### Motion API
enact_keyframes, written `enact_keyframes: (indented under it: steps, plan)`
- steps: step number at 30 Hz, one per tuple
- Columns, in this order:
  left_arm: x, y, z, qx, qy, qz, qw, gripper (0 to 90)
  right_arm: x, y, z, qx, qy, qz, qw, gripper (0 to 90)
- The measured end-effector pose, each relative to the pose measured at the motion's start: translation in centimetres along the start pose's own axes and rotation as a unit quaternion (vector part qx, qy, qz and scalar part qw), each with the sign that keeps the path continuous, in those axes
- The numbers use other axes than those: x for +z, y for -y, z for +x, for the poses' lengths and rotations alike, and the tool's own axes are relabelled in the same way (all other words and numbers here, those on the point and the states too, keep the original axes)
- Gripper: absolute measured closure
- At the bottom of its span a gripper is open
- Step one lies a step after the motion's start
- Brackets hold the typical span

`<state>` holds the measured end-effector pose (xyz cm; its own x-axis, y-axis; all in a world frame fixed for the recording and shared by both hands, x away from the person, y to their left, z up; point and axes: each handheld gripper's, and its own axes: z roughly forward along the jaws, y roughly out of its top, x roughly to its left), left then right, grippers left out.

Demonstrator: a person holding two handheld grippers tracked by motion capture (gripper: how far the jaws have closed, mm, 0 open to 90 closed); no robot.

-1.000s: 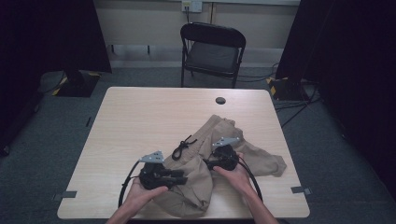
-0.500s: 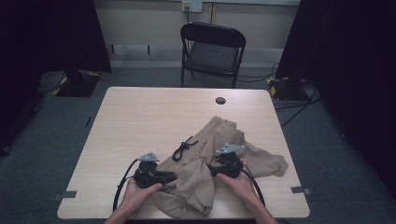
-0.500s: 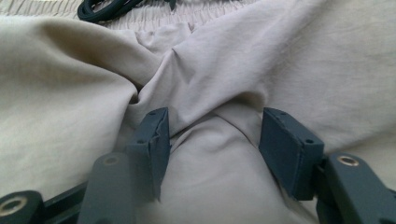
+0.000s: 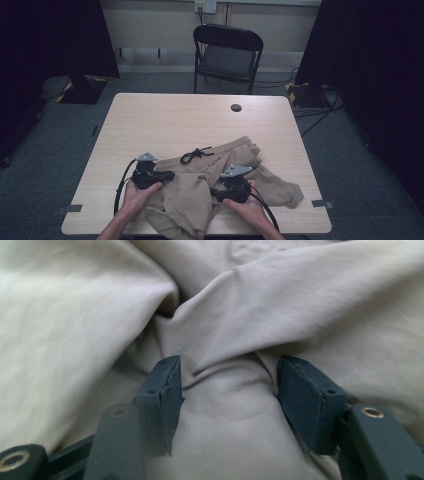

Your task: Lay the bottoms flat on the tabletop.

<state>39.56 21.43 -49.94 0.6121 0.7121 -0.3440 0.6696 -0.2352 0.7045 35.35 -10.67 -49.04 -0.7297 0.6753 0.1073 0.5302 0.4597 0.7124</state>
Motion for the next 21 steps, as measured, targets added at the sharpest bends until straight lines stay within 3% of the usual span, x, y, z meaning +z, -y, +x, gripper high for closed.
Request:
enact_keyframes:
  steps: [4, 6, 8, 13, 16, 18, 21]
  plan:
    - [0.1, -0.5, 1.5, -0.018, -0.004, -0.015, 0.9997, 80.1, 0.6, -0.5, 1.4, -0.01, -0.013, 0.005, 0.9999, 42.8]
    - [0.1, -0.4, 2.1, -0.03, 0.007, -0.024, 0.9992, 80.1, 0.7, -0.7, 1.7, -0.014, -0.019, 0.009, 0.9997, 44.9]
    - [0.1, -0.4, 2.0, -0.026, 0.008, -0.025, 0.9993, 78.9, 0.5, -1.0, 1.4, -0.01, -0.026, 0.009, 0.9996, 47.3]
    - [0.1, -0.5, 1.6, -0.013, -0.006, -0.019, 0.9997, 76.6, -2.1, -2.8, -0.4, -0.001, -0.025, -0.029, 0.9993, 49.2]
    - [0.1, -0.4, 1.7, -0.016, -0.003, -0.022, 0.9996, 78.0, -4.0, -4.5, -1.7, -0.015, -0.016, -0.048, 0.9986, 55.4]
    - [0.1, -0.4, 1.7, -0.015, -0.004, -0.022, 0.9996, 78.0, -5.1, -6.0, -3.2, -0.016, -0.002, -0.061, 0.998, 59.9]
    - [0.1, -0.4, 1.6, -0.01, -0.006, -0.022, 0.9997, 78.0, -5.4, -7.6, -6.0, 0.006, 0.02, -0.082, 0.9964, 65.8]
